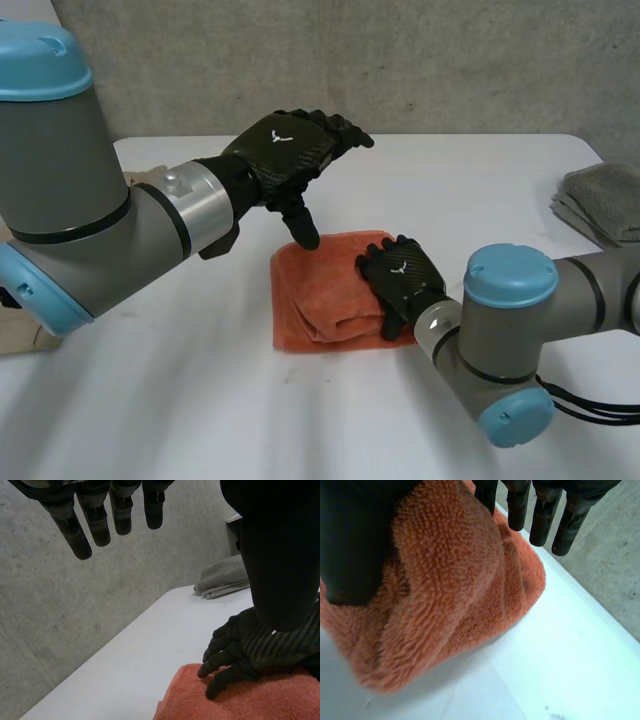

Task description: Fold the laundry.

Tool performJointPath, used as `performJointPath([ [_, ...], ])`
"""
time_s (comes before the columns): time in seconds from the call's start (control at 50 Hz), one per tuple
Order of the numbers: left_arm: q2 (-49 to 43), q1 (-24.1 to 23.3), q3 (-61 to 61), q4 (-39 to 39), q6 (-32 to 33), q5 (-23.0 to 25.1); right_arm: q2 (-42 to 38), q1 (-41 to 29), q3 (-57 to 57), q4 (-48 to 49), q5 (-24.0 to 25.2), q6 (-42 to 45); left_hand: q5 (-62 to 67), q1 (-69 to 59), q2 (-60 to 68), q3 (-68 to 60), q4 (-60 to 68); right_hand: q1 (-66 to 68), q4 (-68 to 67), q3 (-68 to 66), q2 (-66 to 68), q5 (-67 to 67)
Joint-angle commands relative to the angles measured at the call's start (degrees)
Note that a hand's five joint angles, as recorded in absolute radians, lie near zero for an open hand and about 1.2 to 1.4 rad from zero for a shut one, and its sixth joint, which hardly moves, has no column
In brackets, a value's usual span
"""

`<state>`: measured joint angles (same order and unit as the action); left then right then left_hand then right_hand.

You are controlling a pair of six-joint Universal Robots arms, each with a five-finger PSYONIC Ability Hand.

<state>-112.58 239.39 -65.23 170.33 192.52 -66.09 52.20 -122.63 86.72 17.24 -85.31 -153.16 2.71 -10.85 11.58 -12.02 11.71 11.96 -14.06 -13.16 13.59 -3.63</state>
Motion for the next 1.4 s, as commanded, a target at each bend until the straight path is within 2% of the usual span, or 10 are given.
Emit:
performJointPath([
  [0.02,0.0,0.1,-0.5,0.0,0.0,0.0,4.1,0.1,3.5,-0.5,1.6,-0.9,0.0,-1.9,1.2,-0.7,1.0,-1.0,3.1,2.2,-2.7,2.7],
  [0.28,0.0,0.0,-0.7,0.0,-0.1,0.0,2.4,-0.4,3.3,0.1,2.6,-4.3,0.2,-2.1,1.3,-0.9,1.2,-1.4,3.5,2.6,-3.0,3.0],
  [0.52,0.0,0.2,-1.5,0.2,0.0,0.1,-1.9,-0.5,-0.3,0.2,2.3,-3.7,0.2,-2.1,1.3,-0.9,1.2,0.6,1.5,0.6,-1.0,1.0],
  [1.0,0.1,0.2,-1.8,0.3,-0.2,0.0,-4.6,-2.3,-6.2,0.9,2.3,-4.0,0.5,-2.4,1.7,-1.2,1.5,6.2,-4.1,-5.0,4.6,-4.5],
  [1.04,0.1,0.2,-1.8,0.3,-0.2,0.0,-5.1,-2.3,-6.6,0.8,2.3,-3.9,0.5,-2.4,1.7,-1.2,1.5,9.7,-7.6,-8.5,8.1,-8.0],
  [1.12,0.1,0.2,-2.0,0.2,-0.3,0.0,-6.0,-2.3,-7.1,0.8,2.3,-3.6,0.7,-2.6,1.8,-1.4,1.7,28.5,-26.4,-27.3,26.9,-26.9],
  [1.14,0.1,0.2,-2.1,0.2,-0.3,0.0,-6.1,-2.3,-7.2,0.7,2.2,-3.6,0.7,-2.6,1.8,-1.4,1.7,43.9,-41.8,-42.7,42.3,-42.2],
  [1.2,0.2,0.2,-2.7,0.2,-0.2,0.0,-6.1,-2.3,-7.2,0.6,2.1,-3.6,0.7,-2.6,1.8,-1.4,1.7,67.9,-65.8,-66.7,66.3,-66.3],
  [1.36,0.3,0.3,-3.1,0.2,-0.2,0.0,-4.4,-1.4,-7.3,0.1,2.8,-1.7,0.7,-2.6,1.8,-1.4,1.7,68.0,-65.9,-66.8,66.4,-66.4],
  [1.4,0.8,0.5,-3.1,0.2,-0.3,0.0,-3.2,1.5,-6.7,0.2,3.0,0.0,0.7,-2.6,1.8,-1.4,1.7,68.0,-65.9,-66.8,66.4,-66.4],
])
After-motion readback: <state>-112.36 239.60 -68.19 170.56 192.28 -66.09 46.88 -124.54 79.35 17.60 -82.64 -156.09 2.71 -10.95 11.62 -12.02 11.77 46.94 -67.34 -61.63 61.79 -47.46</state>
